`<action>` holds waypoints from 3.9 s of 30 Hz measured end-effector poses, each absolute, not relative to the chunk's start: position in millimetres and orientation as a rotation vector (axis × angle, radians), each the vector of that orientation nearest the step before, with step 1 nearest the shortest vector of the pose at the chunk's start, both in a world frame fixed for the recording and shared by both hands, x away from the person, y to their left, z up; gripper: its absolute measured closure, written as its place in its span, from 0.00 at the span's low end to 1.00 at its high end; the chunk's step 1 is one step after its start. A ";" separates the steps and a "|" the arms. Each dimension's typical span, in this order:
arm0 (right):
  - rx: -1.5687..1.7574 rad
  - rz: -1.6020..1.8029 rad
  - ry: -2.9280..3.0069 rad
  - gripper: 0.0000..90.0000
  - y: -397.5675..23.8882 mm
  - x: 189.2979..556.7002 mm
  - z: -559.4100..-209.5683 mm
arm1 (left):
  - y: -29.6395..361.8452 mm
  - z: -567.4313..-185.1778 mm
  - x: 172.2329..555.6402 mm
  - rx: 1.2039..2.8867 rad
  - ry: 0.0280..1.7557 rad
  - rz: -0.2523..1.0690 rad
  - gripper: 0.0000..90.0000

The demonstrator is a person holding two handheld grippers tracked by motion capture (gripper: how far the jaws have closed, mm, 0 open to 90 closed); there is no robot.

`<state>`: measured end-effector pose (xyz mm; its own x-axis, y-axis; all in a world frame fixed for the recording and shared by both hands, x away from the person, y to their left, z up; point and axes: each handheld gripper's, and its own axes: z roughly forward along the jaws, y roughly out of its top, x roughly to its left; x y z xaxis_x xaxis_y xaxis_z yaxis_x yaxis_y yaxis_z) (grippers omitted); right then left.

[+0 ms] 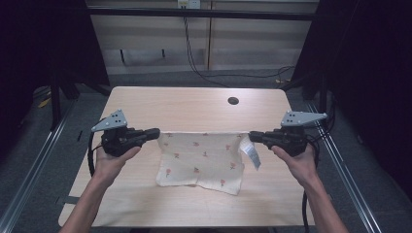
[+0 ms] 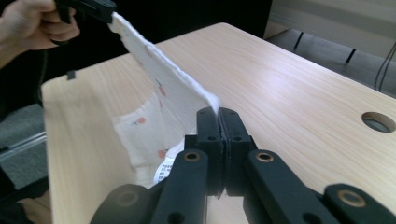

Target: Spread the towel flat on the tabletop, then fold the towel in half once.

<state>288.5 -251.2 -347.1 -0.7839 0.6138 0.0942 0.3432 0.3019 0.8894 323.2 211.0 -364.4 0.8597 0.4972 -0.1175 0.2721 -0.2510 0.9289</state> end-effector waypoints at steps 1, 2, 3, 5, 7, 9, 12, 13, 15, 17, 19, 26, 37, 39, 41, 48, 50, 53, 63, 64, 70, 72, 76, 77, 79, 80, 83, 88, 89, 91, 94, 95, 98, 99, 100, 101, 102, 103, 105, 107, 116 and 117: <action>0.873 1.480 2.313 0.98 -250.5 291.6 -348.6 | 212.5 -366.0 323.0 1.851 0.582 0.240 0.98; 0.875 1.477 2.314 0.98 -249.4 294.6 -350.2 | 214.4 -367.6 322.8 1.853 0.588 0.236 0.98; 0.880 1.481 2.317 0.98 -248.3 297.7 -352.0 | 216.0 -368.9 322.9 1.853 0.591 0.233 0.98; 0.879 1.477 2.323 0.98 -245.6 303.5 -355.3 | 220.7 -371.9 323.1 1.851 0.605 0.224 0.98; 0.891 1.467 2.329 0.98 -242.5 309.9 -358.7 | 226.6 -375.4 324.5 1.806 0.623 0.198 0.98; 0.905 1.474 2.318 0.98 -240.0 315.5 -361.4 | 228.4 -377.4 325.1 1.816 0.621 0.212 0.98; 0.917 1.464 2.317 0.98 -236.8 325.2 -365.4 | 226.1 -384.8 333.7 1.851 0.650 0.207 0.98; 0.923 1.460 2.317 0.98 -236.5 328.2 -366.4 | 225.3 -386.9 336.3 1.854 0.655 0.210 0.98; 0.929 1.457 2.312 0.98 -236.4 333.3 -368.3 | 222.7 -392.3 343.6 1.857 0.665 0.205 0.98; 0.930 1.454 2.309 0.98 -236.5 340.0 -371.1 | 219.5 -398.6 352.1 1.859 0.670 0.204 0.98; 0.949 1.440 2.310 0.98 -235.4 349.4 -375.7 | 216.3 -406.8 363.4 1.855 0.707 0.203 0.98; 0.996 1.388 2.325 0.98 -229.9 376.3 -392.9 | 210.4 -422.7 382.6 1.876 0.738 0.201 0.98; 1.094 1.355 2.301 0.97 -235.0 395.2 -414.4 | 203.8 -441.9 407.1 1.933 0.773 0.193 0.98; 1.104 1.345 2.310 0.97 -235.0 399.0 -416.7 | 202.6 -442.6 411.0 1.937 0.775 0.187 0.98; 1.111 1.335 2.320 0.97 -234.7 401.1 -418.6 | 201.7 -444.3 414.7 1.939 0.781 0.179 0.98; 1.182 1.276 2.271 0.86 -239.7 406.6 -424.1 | 203.1 -449.1 420.4 1.942 0.809 0.177 0.93; 1.180 1.281 2.249 0.84 -241.9 404.7 -420.3 | 206.9 -447.9 420.1 1.926 0.824 0.179 0.87; 1.153 1.261 2.264 0.83 -242.6 398.6 -414.7 | 214.0 -446.8 415.1 1.922 0.826 0.178 0.84; 1.056 1.255 2.381 0.79 -228.3 346.4 -425.1 | 208.4 -446.6 385.0 2.026 0.716 0.141 0.80; 1.049 1.254 2.396 0.79 -226.4 342.1 -427.5 | 205.7 -447.3 380.4 2.039 0.695 0.120 0.80; 1.033 1.225 2.499 0.74 -211.4 310.9 -444.9 | 199.7 -455.8 349.9 2.149 0.642 0.070 0.82; 1.015 1.204 2.530 0.72 -207.3 301.1 -451.9 | 201.9 -459.8 341.9 2.142 0.642 0.030 0.81; 1.004 1.183 2.588 0.68 -201.3 289.8 -469.2 | 201.6 -472.5 329.7 2.170 0.630 0.009 0.75; 1.005 1.171 2.593 0.68 -199.8 288.3 -473.6 | 199.4 -476.9 327.6 2.184 0.628 0.001 0.75; 1.022 1.171 2.604 0.67 -198.0 286.8 -482.6 | 194.7 -482.9 324.2 2.192 0.638 0.017 0.74; 1.026 1.173 2.611 0.66 -197.1 286.6 -486.5 | 191.7 -485.4 324.4 2.201 0.634 -0.003 0.73; 0.993 1.126 2.610 0.66 -192.1 285.2 -491.9 | 185.9 -487.6 326.5 2.207 0.658 -0.006 0.73; 0.961 1.046 2.620 0.73 -193.3 282.5 -496.0 | 185.9 -492.2 323.5 2.231 0.647 0.017 0.68; 0.952 1.032 2.617 0.76 -194.4 281.8 -495.6 | 187.3 -493.3 323.1 2.231 0.656 0.021 0.67; 0.970 1.011 2.613 0.87 -199.0 279.4 -494.5 | 192.2 -494.1 319.6 2.215 0.662 -0.020 0.66; 0.998 1.036 2.614 0.97 -203.7 276.8 -495.2 | 191.6 -498.6 311.3 2.248 0.630 0.027 0.66; 0.996 1.029 2.616 0.98 -204.7 276.2 -495.0 | 191.6 -497.8 309.6 2.261 0.626 0.043 0.67; 1.001 1.047 2.624 0.99 -206.9 274.3 -495.3 | 190.1 -497.8 304.6 2.273 0.603 0.054 0.78; 0.998 1.043 2.628 0.99 -208.0 273.4 -495.0 | 189.7 -497.6 301.3 2.282 0.591 0.053 0.86; 1.010 1.038 2.626 0.99 -209.2 271.4 -494.7 | 189.5 -497.7 299.0 2.286 0.565 0.008 0.94; 1.011 1.049 2.631 1.00 -211.1 269.6 -495.0 | 189.6 -497.1 296.5 2.298 0.557 0.002 0.99; 1.006 1.062 2.632 1.00 -213.0 267.5 -495.5 | 189.2 -496.5 294.2 2.303 0.559 -0.014 1.00; 1.004 1.063 2.635 1.00 -214.6 265.3 -495.4 | 188.2 -496.2 292.0 2.300 0.554 -0.033 1.00; 0.987 1.068 2.656 1.00 -215.9 260.6 -495.1 | 188.1 -495.5 287.2 2.309 0.549 -0.047 1.00; 0.977 1.065 2.671 1.00 -214.9 256.2 -494.3 | 189.5 -495.4 283.2 2.313 0.534 -0.070 1.00; 1.019 1.113 2.668 0.93 -217.6 238.6 -492.8 | 194.4 -489.5 274.6 2.256 0.540 -0.125 0.97; 1.028 1.132 2.657 0.91 -218.2 239.8 -491.7 | 195.4 -488.1 275.3 2.247 0.548 -0.118 0.93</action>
